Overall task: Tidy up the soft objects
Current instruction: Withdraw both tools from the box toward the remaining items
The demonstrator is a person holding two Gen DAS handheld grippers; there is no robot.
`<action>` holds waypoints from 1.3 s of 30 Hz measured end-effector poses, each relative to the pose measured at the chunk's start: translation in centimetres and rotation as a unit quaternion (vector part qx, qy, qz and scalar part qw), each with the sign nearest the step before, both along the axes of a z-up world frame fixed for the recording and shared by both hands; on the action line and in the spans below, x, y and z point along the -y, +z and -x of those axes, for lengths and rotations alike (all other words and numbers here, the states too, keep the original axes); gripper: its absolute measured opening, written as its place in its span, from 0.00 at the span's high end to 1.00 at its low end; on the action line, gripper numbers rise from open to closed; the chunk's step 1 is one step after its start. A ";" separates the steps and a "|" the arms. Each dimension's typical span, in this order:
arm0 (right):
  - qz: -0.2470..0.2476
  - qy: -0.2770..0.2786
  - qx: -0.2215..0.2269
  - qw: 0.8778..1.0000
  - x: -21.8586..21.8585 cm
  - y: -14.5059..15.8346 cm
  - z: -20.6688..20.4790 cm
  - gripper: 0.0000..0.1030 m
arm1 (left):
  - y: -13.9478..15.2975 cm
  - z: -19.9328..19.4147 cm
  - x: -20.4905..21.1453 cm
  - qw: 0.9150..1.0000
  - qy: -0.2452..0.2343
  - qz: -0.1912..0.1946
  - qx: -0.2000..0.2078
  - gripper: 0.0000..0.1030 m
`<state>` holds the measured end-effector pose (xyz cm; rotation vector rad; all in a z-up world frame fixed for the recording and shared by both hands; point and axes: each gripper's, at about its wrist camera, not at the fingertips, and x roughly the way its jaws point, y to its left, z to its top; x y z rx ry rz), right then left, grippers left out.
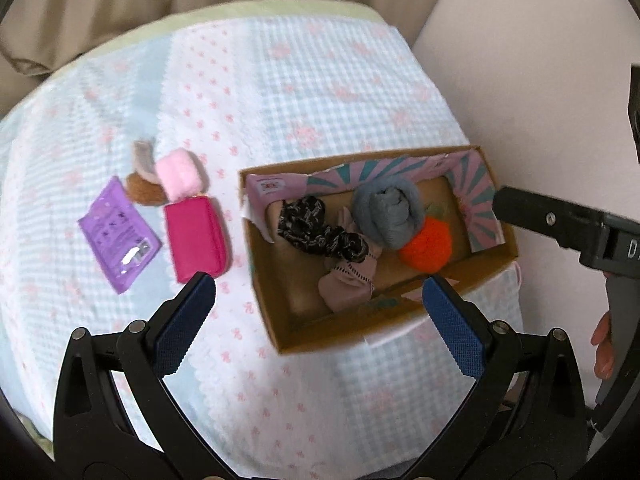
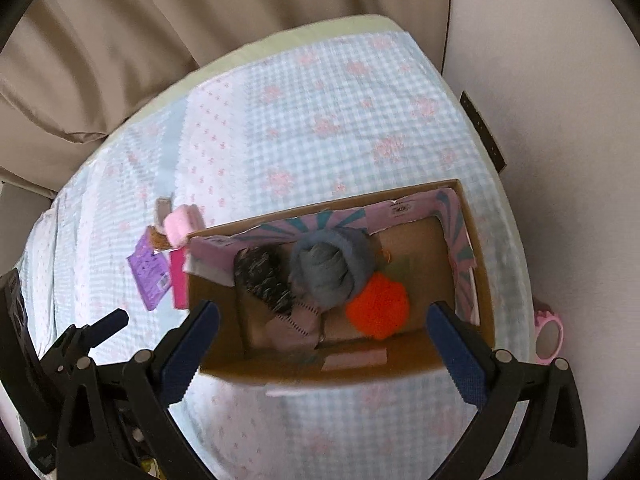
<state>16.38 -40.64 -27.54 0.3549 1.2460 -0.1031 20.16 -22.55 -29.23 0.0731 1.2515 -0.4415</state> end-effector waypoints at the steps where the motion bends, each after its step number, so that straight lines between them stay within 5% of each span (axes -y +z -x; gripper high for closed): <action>1: 0.001 0.000 0.003 1.000 -0.3 0.7 0.7 0.00 | 0.7 0.4 -0.5 1.000 0.004 0.003 0.006 0.00; 11: 0.056 0.031 0.059 0.996 -5.6 7.7 6.1 0.00 | 8.2 6.0 -7.4 0.996 0.059 0.018 0.065 0.00; 22: 0.105 0.107 0.138 0.979 -14.7 14.7 11.8 0.00 | 15.7 12.8 -17.7 0.982 0.132 0.020 0.135 0.00; 32: 0.076 0.132 0.161 0.975 -18.0 14.9 11.7 0.00 | 16.5 14.1 -23.2 0.969 0.193 0.030 0.150 0.00; 39: 0.079 0.150 0.160 0.972 -20.2 13.6 9.7 0.00 | 15.2 11.6 -25.4 0.970 0.188 0.046 0.146 0.00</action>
